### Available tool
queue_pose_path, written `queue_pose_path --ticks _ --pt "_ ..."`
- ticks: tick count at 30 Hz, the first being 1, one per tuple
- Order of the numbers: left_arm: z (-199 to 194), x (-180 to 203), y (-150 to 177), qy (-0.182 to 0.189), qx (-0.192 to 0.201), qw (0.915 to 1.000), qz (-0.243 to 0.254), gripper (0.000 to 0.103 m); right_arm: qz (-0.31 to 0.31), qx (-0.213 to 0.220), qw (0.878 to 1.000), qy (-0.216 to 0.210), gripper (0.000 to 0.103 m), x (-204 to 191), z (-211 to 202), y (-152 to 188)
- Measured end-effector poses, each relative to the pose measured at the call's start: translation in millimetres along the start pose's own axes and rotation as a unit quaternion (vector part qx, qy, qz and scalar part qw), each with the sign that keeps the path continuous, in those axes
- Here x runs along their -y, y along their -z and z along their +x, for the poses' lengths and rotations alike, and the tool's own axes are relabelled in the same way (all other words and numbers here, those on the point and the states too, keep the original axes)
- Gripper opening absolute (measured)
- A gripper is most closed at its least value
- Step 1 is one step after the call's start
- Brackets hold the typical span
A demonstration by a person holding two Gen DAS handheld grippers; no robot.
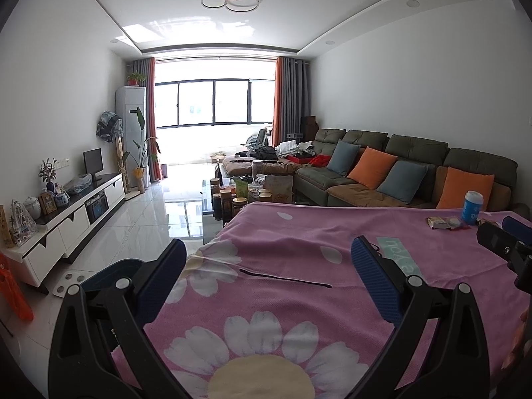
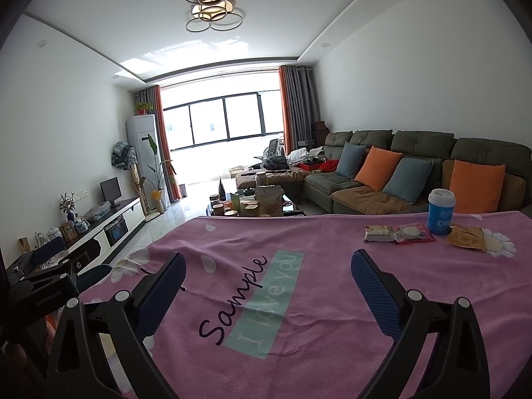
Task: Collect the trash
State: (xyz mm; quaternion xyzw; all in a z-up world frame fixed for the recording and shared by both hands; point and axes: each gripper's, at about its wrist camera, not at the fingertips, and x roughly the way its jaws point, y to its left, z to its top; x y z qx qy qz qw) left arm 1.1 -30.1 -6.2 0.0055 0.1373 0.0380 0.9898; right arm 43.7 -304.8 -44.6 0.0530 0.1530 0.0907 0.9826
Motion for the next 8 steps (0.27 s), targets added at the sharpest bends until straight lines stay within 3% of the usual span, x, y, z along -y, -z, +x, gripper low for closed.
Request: queue_pose_path --ticks 5,8 --pt "27.8 -0.2 -0.3 0.022 -0.058 0.9981 0.002 0.097 0.008 -0.015 1.000 0.015 0.096 14.8 4.8 2.1" --pt "61.2 2.7 -2.1 0.045 -0.120 0.9917 0.006 0.097 0.018 -0.046 0.998 0.024 0.096 34.5 13.7 1.6"
